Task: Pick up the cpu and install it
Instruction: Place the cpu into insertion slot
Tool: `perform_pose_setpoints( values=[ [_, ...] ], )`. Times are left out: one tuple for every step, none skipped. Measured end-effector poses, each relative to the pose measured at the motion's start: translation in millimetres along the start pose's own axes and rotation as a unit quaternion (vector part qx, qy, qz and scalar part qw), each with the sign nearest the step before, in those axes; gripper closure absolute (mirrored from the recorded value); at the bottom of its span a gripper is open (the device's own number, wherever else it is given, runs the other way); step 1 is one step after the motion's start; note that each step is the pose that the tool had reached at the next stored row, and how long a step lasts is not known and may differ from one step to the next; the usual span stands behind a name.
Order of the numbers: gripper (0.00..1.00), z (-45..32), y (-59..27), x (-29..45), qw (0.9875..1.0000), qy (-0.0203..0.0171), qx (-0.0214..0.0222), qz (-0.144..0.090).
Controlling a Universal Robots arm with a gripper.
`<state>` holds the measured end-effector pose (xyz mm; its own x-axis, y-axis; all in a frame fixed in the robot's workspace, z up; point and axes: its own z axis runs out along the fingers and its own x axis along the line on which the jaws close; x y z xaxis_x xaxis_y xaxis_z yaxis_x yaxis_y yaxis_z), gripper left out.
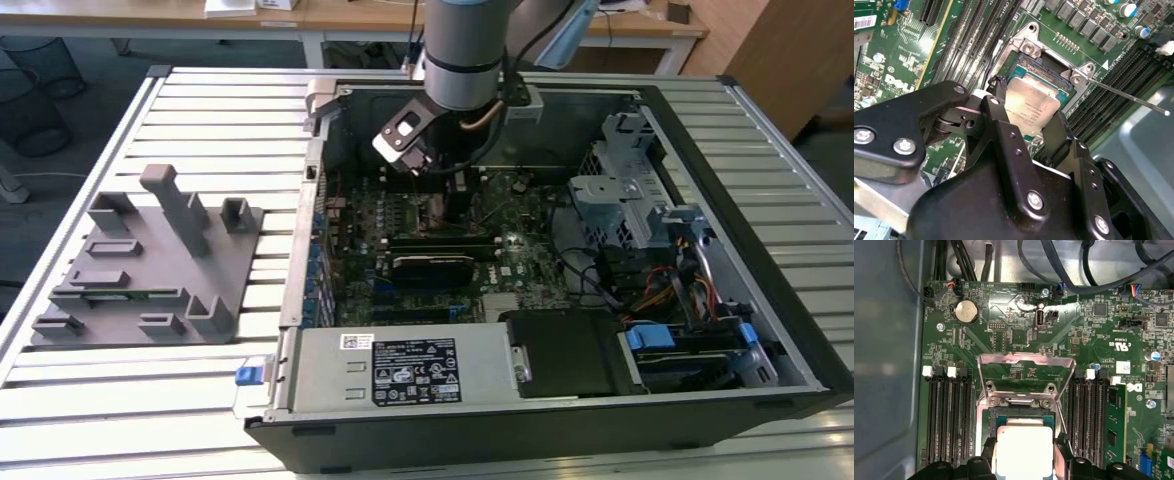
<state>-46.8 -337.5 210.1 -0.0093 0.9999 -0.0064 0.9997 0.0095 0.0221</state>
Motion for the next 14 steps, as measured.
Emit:
perform_pose_setpoints(
  values=[
    [0.46, 1.4, 0.0, 0.0, 1.0000, 0.0000, 0.0000, 0.000],
    [0.46, 2.7, -0.1, 0.1, 1.0000, 0.0000, 0.0000, 0.000],
    [0.46, 3.7, -0.1, 0.2, 1.0000, 0.0000, 0.0000, 0.000],
    [0.46, 4.5, -0.2, 0.3, 1.0000, 0.0000, 0.0000, 0.000],
    [0.46, 5.0, -0.3, 0.5, 1.0000, 0.0000, 0.0000, 0.000],
    [0.46, 5.4, -0.4, 0.5, 1.0000, -0.0001, 0.0000, 0.000],
    [0.46, 5.7, -0.5, 0.5, 1.0000, -0.0001, 0.0000, 0.000],
    [0.46, 6.0, -0.6, 0.5, 1.0000, -0.0001, 0.0000, 0.000],
    [0.46, 6.4, -0.7, 0.6, 1.0000, -0.0001, 0.0000, 0.000],
    [0.46, 6.9, -0.8, 0.6, 1.0000, 0.0000, 0.0000, 0.000],
    [0.46, 7.5, -0.9, 0.6, 1.0000, 0.0000, 0.0000, 0.000],
    [0.46, 8.2, -0.9, 0.6, 1.0000, -0.0001, 0.0000, 0.000],
    [0.46, 8.8, -0.9, 0.7, 1.0000, 0.0000, 0.0001, 0.000],
    [0.46, 9.3, -1.0, 0.9, 1.0000, 0.0000, 0.0001, 0.000]
  ],
)
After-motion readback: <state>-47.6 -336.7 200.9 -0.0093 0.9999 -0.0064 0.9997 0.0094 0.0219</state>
